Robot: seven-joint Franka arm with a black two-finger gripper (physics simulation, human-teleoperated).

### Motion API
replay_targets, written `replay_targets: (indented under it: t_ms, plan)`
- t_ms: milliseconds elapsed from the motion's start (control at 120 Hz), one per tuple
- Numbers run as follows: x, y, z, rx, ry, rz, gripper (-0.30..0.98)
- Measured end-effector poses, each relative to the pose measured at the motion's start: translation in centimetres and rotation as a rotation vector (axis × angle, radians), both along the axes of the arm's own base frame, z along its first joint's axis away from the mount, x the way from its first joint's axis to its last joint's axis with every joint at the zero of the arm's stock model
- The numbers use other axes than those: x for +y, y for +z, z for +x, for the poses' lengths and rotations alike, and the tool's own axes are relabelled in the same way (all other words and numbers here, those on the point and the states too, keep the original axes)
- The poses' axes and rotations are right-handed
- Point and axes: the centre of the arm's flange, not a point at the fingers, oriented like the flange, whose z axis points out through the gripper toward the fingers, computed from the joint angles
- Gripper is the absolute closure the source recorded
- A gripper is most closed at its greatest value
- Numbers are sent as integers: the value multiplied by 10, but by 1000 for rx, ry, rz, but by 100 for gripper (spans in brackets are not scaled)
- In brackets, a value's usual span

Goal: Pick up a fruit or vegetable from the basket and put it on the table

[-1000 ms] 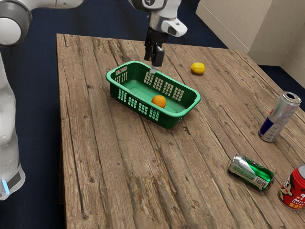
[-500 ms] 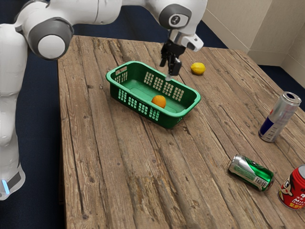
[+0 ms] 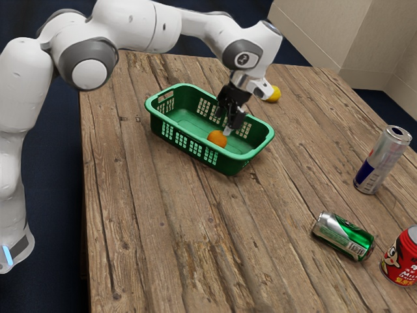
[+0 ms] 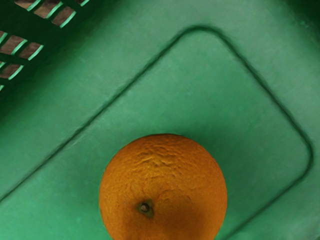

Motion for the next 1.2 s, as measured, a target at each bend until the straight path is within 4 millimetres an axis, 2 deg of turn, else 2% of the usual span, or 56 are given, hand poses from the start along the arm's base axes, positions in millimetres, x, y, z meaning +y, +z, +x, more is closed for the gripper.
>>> replay_targets:
  t_ms: [108,333,492,825,1200]
  plan:
    - [5,-14,-5,13,10,-17,0]
    - [6,-32,-15,15,7,-34,0]
    - [6,-34,-10,-13,0,-29,0]
    - [7,-63,3,-22,-5,-38,0]
    - [7,-71,3,-15,-10,-43,0]
